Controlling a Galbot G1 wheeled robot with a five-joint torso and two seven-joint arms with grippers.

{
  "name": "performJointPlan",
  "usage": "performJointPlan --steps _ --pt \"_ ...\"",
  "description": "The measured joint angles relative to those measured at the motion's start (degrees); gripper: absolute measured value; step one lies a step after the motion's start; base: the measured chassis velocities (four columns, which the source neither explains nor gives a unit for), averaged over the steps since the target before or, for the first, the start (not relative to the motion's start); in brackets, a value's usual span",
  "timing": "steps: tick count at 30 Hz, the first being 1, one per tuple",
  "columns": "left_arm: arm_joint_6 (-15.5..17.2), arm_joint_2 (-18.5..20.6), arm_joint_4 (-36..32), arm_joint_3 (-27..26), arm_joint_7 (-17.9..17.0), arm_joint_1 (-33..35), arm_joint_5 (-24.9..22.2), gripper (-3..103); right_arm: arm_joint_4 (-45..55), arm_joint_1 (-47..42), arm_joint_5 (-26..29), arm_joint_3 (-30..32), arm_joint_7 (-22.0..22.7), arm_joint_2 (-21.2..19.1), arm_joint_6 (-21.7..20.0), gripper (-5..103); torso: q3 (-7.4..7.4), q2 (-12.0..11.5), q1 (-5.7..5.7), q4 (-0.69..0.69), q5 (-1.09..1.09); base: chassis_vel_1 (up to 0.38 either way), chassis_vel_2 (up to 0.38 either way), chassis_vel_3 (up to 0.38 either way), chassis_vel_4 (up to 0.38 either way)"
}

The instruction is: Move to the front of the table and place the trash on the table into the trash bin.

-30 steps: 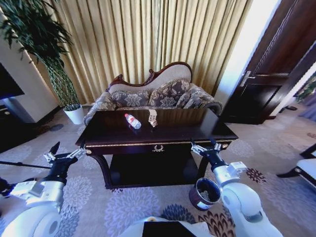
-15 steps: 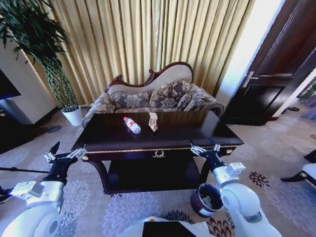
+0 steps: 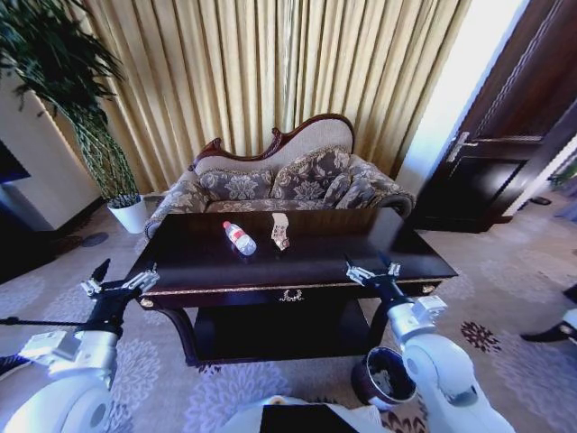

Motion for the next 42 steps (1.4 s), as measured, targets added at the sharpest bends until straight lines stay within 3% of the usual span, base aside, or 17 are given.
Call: performJointPlan --steps 6,9,17,25,33,42 --pt "-0.1 0.02 0.0 -0.2 -0.02 0.06 -0.14 100 -2.3 4.46 4.25 -1.16 -0.32 -2.27 -2.46 100 0.0 0.0 0.0 0.01 0.0 0.0 0.0 0.0 0.0" --pt "-0.14 -0.08 0.0 -0.21 -0.04 0.26 -0.09 100 -5.3 8.49 7.04 -2.37 -0.33 -5.31 -3.32 100 0.0 0.01 -0.02 0.01 0.01 0.0 0.0 0.0 0.0" --pt "-0.14 -0.26 0.0 -0.19 -0.78 0.32 -0.51 100 -9.6 15.94 8.49 -8.5 -0.22 -9.1 -4.93 100 0.0 0.01 -0.02 0.0 0.0 0.0 0.0 0.0 0.0" --pt "0.1 -0.63 0.0 -0.44 -1.68 0.92 -0.85 100 -14.89 25.21 9.01 -17.66 1.36 -10.05 -6.15 100 0.0 0.01 -0.01 0.02 0.0 0.0 0.0 0.0 0.0" --pt "0.26 -1.73 0.0 -0.3 -1.82 0.77 -0.86 100 -20.1 37.01 10.78 -27.72 6.41 -10.86 -10.62 100 0.0 0.0 -0.01 0.01 0.0 0.0 0.0 0.0 0.0" --pt "0.27 -2.11 0.0 -0.38 -1.82 1.05 -0.46 100 -25.12 41.85 13.33 -34.07 10.2 -9.38 -14.03 100 0.0 0.01 0.0 0.0 0.0 0.0 0.0 0.0 0.0"
